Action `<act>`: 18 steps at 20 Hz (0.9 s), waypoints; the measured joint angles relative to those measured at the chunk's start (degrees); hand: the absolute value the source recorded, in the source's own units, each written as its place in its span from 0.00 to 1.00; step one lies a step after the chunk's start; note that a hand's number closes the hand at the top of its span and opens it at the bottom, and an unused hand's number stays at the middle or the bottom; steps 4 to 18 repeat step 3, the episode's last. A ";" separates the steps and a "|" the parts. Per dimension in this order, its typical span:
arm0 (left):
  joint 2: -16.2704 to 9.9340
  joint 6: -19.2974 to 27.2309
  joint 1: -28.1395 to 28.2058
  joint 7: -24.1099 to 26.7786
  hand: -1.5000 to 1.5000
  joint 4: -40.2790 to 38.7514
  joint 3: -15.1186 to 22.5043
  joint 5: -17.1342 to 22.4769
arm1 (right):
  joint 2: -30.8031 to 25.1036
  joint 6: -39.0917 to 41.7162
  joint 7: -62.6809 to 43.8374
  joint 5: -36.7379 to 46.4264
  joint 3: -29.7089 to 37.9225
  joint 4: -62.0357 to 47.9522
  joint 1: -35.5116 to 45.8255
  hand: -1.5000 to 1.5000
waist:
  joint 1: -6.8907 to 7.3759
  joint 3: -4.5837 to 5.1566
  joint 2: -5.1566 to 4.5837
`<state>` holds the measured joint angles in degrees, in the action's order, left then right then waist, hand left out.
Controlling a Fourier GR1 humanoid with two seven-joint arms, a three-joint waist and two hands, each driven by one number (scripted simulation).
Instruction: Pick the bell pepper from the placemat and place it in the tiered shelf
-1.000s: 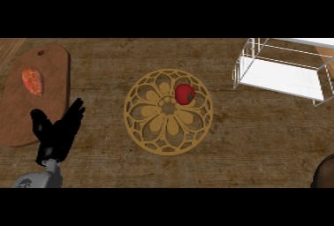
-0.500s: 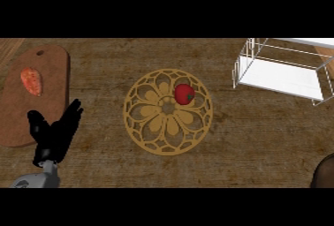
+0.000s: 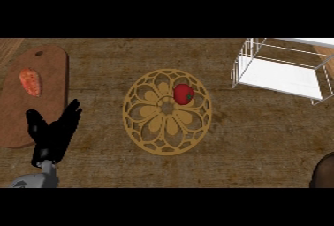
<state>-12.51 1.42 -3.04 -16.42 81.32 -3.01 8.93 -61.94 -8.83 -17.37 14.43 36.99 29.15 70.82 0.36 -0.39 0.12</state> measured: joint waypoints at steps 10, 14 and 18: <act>0.43 0.18 0.44 0.77 0.50 0.18 -0.03 -0.25 | -3.70 4.58 1.69 -2.56 2.42 -1.52 -2.72 0.00 | -0.13 0.02 0.00; 0.43 0.18 0.44 0.77 0.50 0.18 -0.03 -0.25 | -3.70 4.58 1.69 -2.56 2.42 -1.52 -2.72 0.00 | -0.13 0.02 0.00; 0.43 0.18 0.44 0.77 0.50 0.18 -0.03 -0.25 | -3.70 4.58 1.69 -2.56 2.42 -1.52 -2.72 0.00 | -0.13 0.02 0.00</act>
